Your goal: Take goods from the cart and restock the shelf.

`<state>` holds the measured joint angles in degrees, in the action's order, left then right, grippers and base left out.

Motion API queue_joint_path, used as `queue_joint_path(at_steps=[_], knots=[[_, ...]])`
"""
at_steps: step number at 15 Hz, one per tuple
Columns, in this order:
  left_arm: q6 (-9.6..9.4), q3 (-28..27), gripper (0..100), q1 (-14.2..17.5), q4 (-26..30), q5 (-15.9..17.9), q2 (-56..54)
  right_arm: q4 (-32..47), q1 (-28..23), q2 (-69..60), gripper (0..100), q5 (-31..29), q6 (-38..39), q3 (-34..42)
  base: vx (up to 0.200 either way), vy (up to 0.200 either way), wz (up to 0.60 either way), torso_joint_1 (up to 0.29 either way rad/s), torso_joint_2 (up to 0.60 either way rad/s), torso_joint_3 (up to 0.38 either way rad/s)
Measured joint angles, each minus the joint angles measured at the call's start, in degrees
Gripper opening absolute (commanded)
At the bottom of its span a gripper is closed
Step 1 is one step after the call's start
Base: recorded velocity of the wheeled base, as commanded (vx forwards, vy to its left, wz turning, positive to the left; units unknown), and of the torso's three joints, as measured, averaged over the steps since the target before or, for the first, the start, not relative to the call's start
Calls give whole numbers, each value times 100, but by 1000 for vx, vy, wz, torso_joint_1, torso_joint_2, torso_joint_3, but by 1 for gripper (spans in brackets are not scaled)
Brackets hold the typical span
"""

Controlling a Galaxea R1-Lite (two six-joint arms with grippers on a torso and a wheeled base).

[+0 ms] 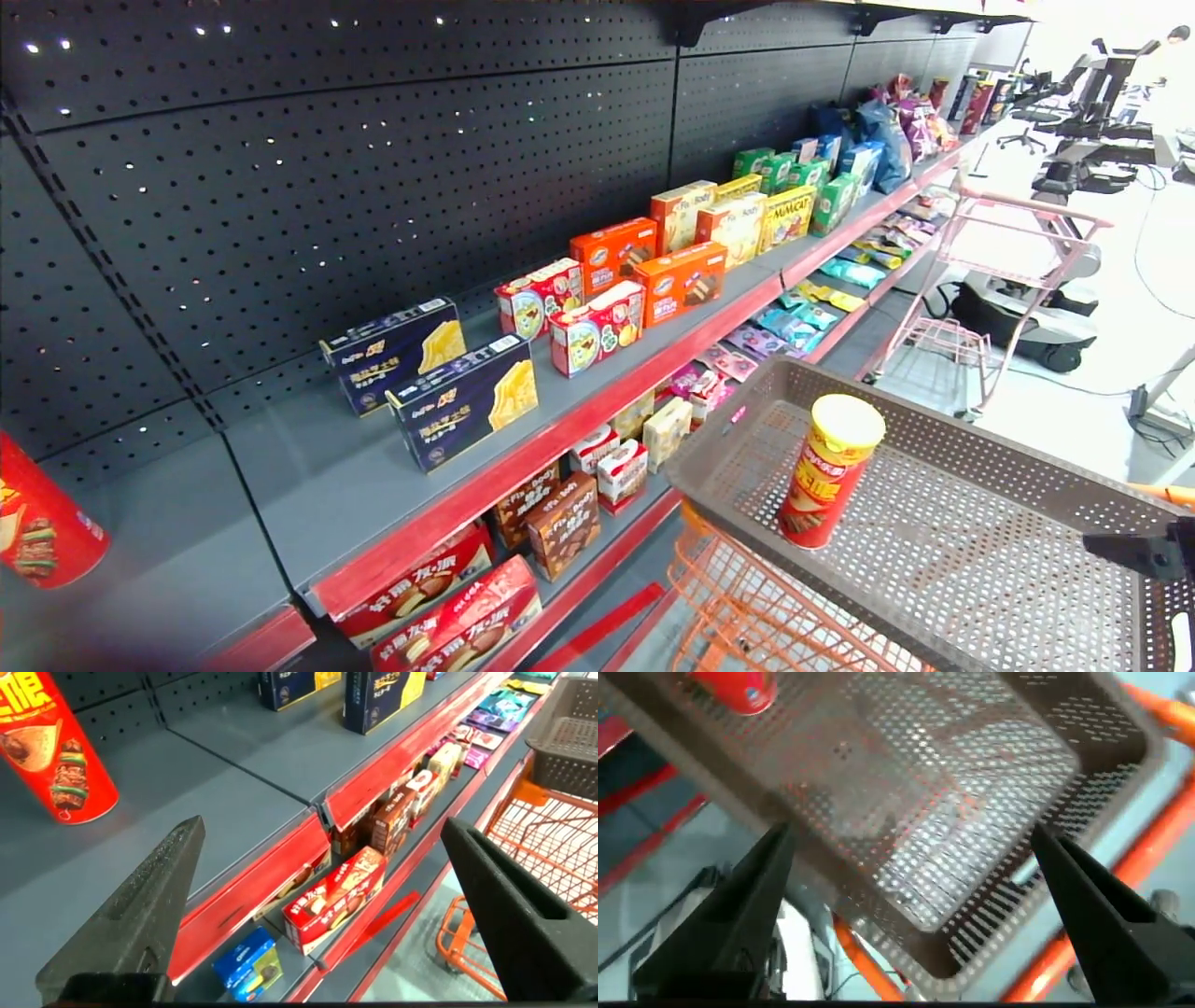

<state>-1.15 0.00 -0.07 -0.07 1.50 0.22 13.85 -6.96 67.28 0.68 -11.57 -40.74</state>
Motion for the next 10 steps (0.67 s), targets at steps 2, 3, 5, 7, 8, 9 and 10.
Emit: queue_joint_path(at_steps=[2, 3, 5, 7, 8, 9, 10], knots=[[2, 0, 100, 0, 0, -2, 0, -991, 99, 289, 100, 222, -230, 307, 0, 0, 0, 0, 0, 0], [2, 0, 100, -2, 0, 0, 0, -1356, 187, 439, 100, 254, -277, 441, 0, 0, 0, 0, 0, 0], [2, 0, 100, -2, 0, -2, 0, -1726, 379, 744, 100, 301, -358, 605, 0, 0, 0, 0, 0, 0], [2, 0, 100, 0, 0, -2, 0, -2066, 449, 1023, 100, 649, -427, 655, 0, 0, 0, 0, 0, 0], [0, 0, 100, 0, 0, 0, 0, -2280, 466, 1165, 100, 798, -538, 673, 0, 0, 0, 0, 0, 0], [2, 0, 100, 0, 0, 0, 0, -2583, 482, 1318, 100, 968, -688, 692, 0, 0, 0, 0, 0, 0], [0, 0, 100, -4, 0, -2, 0, -2825, 507, 1460, 100, 1179, -786, 714, 0, 0, 0, 0, 0, 0]])
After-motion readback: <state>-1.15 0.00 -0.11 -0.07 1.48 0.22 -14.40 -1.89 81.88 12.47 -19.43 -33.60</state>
